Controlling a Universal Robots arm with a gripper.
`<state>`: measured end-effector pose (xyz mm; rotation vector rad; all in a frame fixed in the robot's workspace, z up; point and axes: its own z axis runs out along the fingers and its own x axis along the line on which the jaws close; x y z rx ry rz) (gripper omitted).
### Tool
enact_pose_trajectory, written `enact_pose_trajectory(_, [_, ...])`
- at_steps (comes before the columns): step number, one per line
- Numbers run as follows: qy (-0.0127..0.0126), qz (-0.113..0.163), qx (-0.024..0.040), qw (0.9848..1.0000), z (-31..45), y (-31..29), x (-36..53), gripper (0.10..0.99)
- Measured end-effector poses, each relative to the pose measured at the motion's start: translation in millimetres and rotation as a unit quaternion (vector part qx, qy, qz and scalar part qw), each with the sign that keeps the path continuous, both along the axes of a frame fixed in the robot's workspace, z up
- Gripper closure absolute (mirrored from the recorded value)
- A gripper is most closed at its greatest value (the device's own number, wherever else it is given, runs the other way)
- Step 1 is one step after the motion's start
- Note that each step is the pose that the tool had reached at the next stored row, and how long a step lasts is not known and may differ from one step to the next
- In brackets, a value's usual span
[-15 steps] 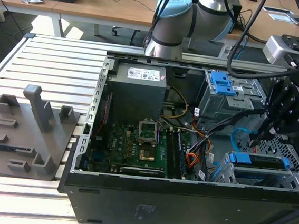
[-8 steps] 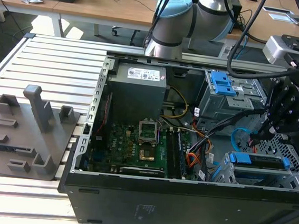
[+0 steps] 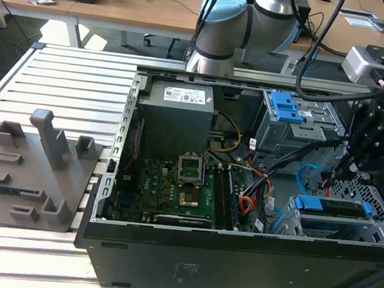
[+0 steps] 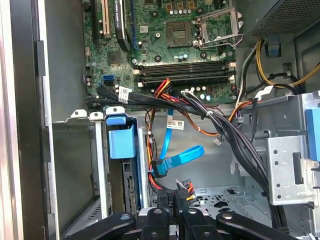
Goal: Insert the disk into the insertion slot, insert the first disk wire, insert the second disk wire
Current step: 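Insert the first disk wire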
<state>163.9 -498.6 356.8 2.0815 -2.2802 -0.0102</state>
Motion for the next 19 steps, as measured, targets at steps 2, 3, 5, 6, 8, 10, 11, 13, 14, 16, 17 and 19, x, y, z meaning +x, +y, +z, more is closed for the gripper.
enact_pose_trajectory(2, [0.0000, 0.000, 0.0000, 1.0000, 0.0, -0.3, 0.1, 0.914])
enact_pose_trajectory(3, [0.0000, 0.000, -0.0001, 1.0000, 0.0, -2.1, 0.2, 0.914])
enact_pose_trajectory(5, [0.0000, 0.000, 0.0000, 1.0000, 0.0, -5.5, 0.1, 0.914])
enact_pose_trajectory(6, [0.0000, 0.000, 0.0000, 1.0000, 0.0, -7.5, 0.1, 0.914])
enact_pose_trajectory(8, [0.0000, 0.000, 0.0000, 1.0000, 0.0, -13.5, 0.1, 0.914])
enact_pose_trajectory(10, [0.0000, 0.000, 0.0000, 1.0000, 0.0, -17.1, 0.1, 0.914])
enact_pose_trajectory(11, [0.0000, 0.000, 0.0000, 1.0000, 0.0, -19.4, 0.1, 0.914])
enact_pose_trajectory(13, [0.0000, 0.000, 0.0000, 1.0000, -0.1, -21.6, 0.1, 0.914])
enact_pose_trajectory(14, [0.0000, 0.000, 0.0000, 1.0000, 0.0, -22.7, 0.1, 0.914])
enact_pose_trajectory(16, [0.0000, 0.000, 0.0000, 1.0000, 0.0, -24.5, 0.1, 0.914])
enact_pose_trajectory(17, [0.0000, 0.000, 0.0000, 1.0000, 0.0, -25.1, 0.1, 0.914])
enact_pose_trajectory(19, [0.0000, 0.000, 0.0000, 1.0000, 0.0, -27.5, 0.1, 0.914])
